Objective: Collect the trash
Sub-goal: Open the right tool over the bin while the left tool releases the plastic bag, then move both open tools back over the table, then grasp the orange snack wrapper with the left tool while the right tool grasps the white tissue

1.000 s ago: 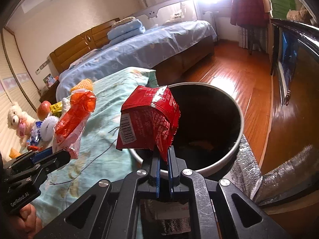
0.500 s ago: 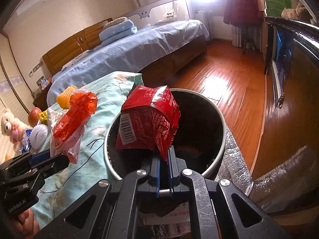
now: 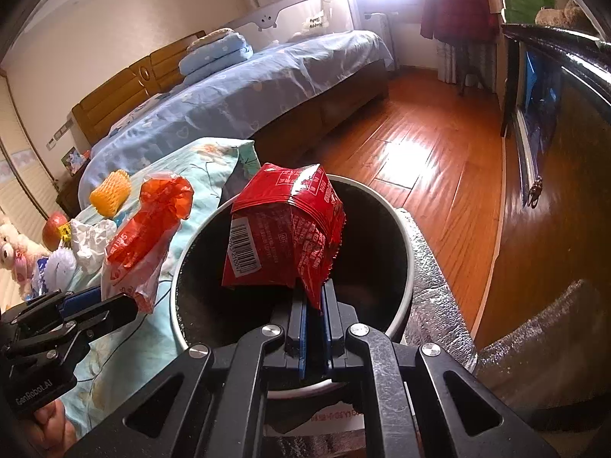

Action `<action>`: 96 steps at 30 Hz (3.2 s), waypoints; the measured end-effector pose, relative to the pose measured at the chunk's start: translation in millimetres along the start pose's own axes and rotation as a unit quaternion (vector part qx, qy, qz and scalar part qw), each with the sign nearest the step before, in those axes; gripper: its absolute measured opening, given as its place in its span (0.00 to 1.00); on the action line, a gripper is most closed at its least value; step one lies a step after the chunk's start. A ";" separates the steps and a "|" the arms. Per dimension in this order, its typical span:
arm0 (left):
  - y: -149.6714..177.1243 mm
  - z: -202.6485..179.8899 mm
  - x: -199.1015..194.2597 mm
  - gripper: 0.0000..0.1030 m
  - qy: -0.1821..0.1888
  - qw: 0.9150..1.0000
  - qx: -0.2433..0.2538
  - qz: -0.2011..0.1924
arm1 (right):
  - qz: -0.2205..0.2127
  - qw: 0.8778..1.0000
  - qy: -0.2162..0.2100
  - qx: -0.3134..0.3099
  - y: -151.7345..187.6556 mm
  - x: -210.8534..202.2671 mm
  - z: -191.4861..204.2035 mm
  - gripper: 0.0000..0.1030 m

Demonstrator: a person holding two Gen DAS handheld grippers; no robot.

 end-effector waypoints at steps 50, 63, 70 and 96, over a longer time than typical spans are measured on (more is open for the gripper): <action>150.6 183.9 -121.8 0.70 -0.099 0.965 -0.229 -0.078 | 0.011 0.988 -0.120 -0.100 38.4 2.1 177.8 0.87; 179.8 225.3 -131.7 0.71 -0.117 0.949 -0.281 -0.080 | 0.025 0.981 -0.135 -0.140 39.5 15.9 226.1 0.88; 179.2 241.2 -130.5 0.71 -0.120 0.946 -0.290 -0.077 | 0.038 0.979 -0.136 -0.147 34.7 27.3 237.3 0.88; 155.4 255.3 -94.9 0.39 -0.109 0.957 -0.266 -0.045 | 0.055 0.978 -0.136 -0.148 -16.3 81.4 267.3 0.63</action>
Point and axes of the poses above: each gripper's, at about its wrist camera, not at the fingertips, and x roughly the way its jaws point, z to its left, y to its underside, the point moved 9 cm from there along x, roughly the way its jaws point, and after that the axes turned 12 degrees about z, right-handed, at the moved point
